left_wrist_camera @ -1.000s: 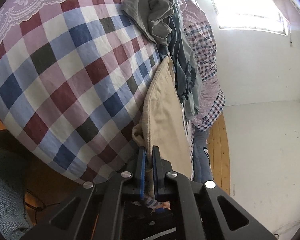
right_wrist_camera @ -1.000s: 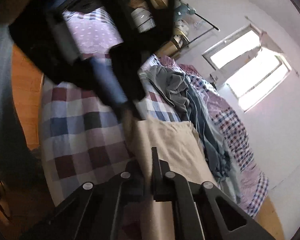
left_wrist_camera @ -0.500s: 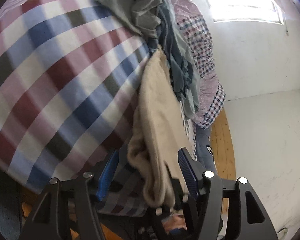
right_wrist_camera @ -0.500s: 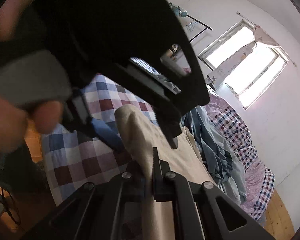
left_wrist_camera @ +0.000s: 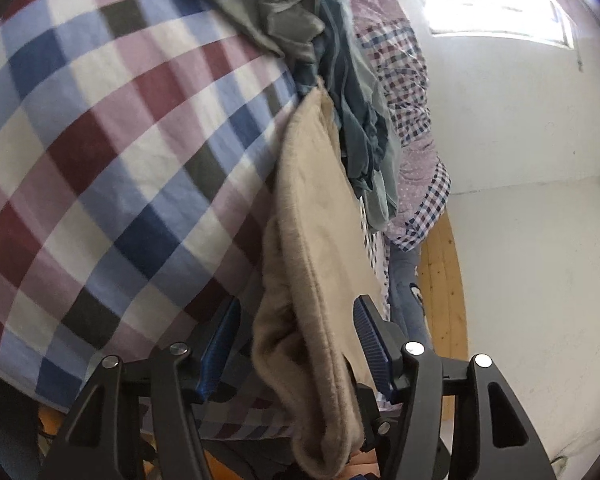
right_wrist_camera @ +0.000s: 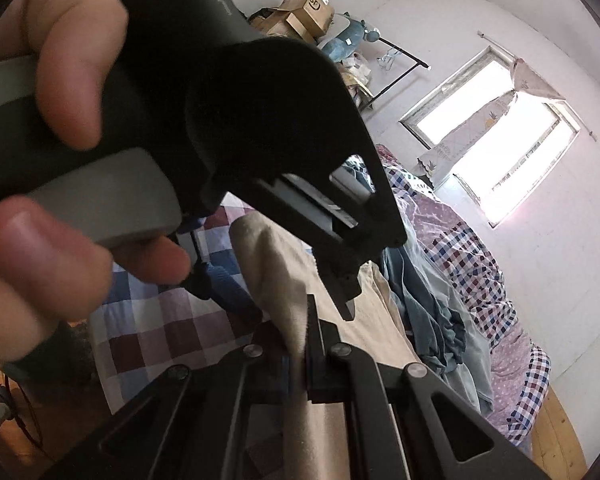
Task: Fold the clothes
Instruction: 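Lift the beige shirt with both grippers to fold it again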
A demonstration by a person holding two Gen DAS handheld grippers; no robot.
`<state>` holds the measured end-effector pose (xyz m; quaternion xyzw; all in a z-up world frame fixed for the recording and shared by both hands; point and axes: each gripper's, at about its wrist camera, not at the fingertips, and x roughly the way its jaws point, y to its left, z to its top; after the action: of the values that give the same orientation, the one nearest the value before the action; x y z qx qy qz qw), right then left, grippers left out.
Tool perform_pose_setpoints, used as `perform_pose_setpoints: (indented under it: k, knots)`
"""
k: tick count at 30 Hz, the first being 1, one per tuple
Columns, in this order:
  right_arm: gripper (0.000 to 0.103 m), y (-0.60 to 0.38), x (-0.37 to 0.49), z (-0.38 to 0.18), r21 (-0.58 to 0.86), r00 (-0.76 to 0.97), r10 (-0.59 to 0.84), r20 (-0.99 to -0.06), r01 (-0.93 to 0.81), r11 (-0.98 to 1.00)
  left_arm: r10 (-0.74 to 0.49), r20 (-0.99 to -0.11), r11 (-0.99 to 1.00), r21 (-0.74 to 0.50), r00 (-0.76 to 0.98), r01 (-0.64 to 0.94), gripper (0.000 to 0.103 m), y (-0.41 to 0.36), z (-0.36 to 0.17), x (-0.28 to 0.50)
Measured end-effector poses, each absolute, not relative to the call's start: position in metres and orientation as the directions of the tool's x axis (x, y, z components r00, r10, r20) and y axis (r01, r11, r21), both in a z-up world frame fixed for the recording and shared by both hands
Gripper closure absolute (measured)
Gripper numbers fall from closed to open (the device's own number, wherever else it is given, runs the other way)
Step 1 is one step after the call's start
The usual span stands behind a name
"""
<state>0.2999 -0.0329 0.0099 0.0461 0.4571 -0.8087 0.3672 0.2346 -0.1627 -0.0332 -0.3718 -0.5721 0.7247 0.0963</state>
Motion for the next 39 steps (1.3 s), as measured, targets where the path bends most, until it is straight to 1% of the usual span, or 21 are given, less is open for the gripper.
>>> perform_pose_setpoints:
  k: [3, 4, 6, 7, 8, 12, 13, 15, 16, 18, 20, 23, 26, 28, 33, 39]
  knots:
    - [0.1, -0.032, 0.301, 0.007, -0.709, -0.724, -0.554, -0.411, 0.636, -0.305, 0.563, -0.423, -0.318, -0.904, -0.71, 0.287, 0.041, -0.164, -0.034, 0.234]
    - [0.1, -0.032, 0.301, 0.007, -0.708, -0.723, -0.555, -0.412, 0.637, -0.305, 0.563, -0.421, -0.319, -0.905, -0.712, 0.283, 0.043, -0.163, -0.033, 0.233]
    - [0.1, -0.031, 0.302, 0.006, -0.711, -0.723, -0.557, -0.41, 0.636, -0.301, 0.567, -0.418, -0.321, -0.906, -0.71, 0.277, 0.052, -0.162, -0.033, 0.233]
    - [0.1, -0.031, 0.302, 0.006, -0.713, -0.722, -0.557, -0.409, 0.635, -0.299, 0.568, -0.418, -0.323, -0.905, -0.708, 0.276, 0.059, -0.162, -0.032, 0.233]
    - [0.1, -0.031, 0.303, 0.005, -0.713, -0.722, -0.558, -0.409, 0.635, -0.298, 0.569, -0.418, -0.325, -0.905, -0.708, 0.274, 0.064, -0.161, -0.032, 0.232]
    - [0.099, -0.03, 0.305, 0.005, -0.716, -0.722, -0.56, -0.406, 0.632, -0.297, 0.569, -0.419, -0.334, -0.904, -0.708, 0.266, 0.075, -0.16, -0.03, 0.231]
    - [0.099, -0.029, 0.306, 0.005, -0.716, -0.721, -0.561, -0.407, 0.632, -0.294, 0.562, -0.417, -0.332, -0.905, -0.714, 0.267, 0.082, -0.161, -0.03, 0.232]
    - [0.098, -0.028, 0.308, 0.005, -0.718, -0.718, -0.563, -0.41, 0.634, -0.287, 0.554, -0.411, -0.324, -0.907, -0.724, 0.268, 0.086, -0.164, -0.03, 0.232]
    - [0.096, -0.027, 0.309, 0.005, -0.721, -0.718, -0.562, -0.411, 0.633, -0.282, 0.551, -0.411, -0.326, -0.907, -0.726, 0.266, 0.092, -0.164, -0.03, 0.231]
    - [0.087, -0.023, 0.314, 0.003, -0.731, -0.722, -0.56, -0.406, 0.624, -0.275, 0.545, -0.424, -0.352, -0.899, -0.723, 0.262, 0.094, -0.162, -0.026, 0.23]
    - [0.06, -0.019, 0.319, 0.001, -0.748, -0.735, -0.554, -0.391, 0.604, -0.275, 0.539, -0.436, -0.374, -0.891, -0.721, 0.258, 0.095, -0.161, -0.023, 0.23]
    - [0.044, -0.01, 0.322, -0.001, -0.777, -0.774, -0.529, -0.349, 0.555, -0.299, 0.543, -0.427, -0.367, -0.895, -0.724, 0.252, 0.095, -0.162, -0.02, 0.229]
    - [0.032, -0.005, 0.316, -0.005, -0.803, -0.822, -0.478, -0.309, 0.495, -0.332, 0.554, -0.405, -0.345, -0.907, -0.727, 0.241, 0.096, -0.164, -0.017, 0.23]
    - [0.03, -0.002, 0.306, -0.009, -0.814, -0.855, -0.427, -0.295, 0.459, -0.356, 0.562, -0.388, -0.334, -0.914, -0.73, 0.229, 0.096, -0.164, -0.014, 0.229]
    - [0.03, 0.006, 0.278, -0.017, -0.831, -0.918, -0.297, -0.264, 0.372, -0.413, 0.58, -0.343, -0.291, -0.935, -0.739, 0.205, 0.096, -0.166, -0.01, 0.228]
    - [0.03, 0.034, 0.249, -0.026, -0.857, -0.955, -0.173, -0.24, 0.292, -0.424, 0.592, -0.298, -0.254, -0.951, -0.749, 0.178, 0.096, -0.166, -0.002, 0.226]
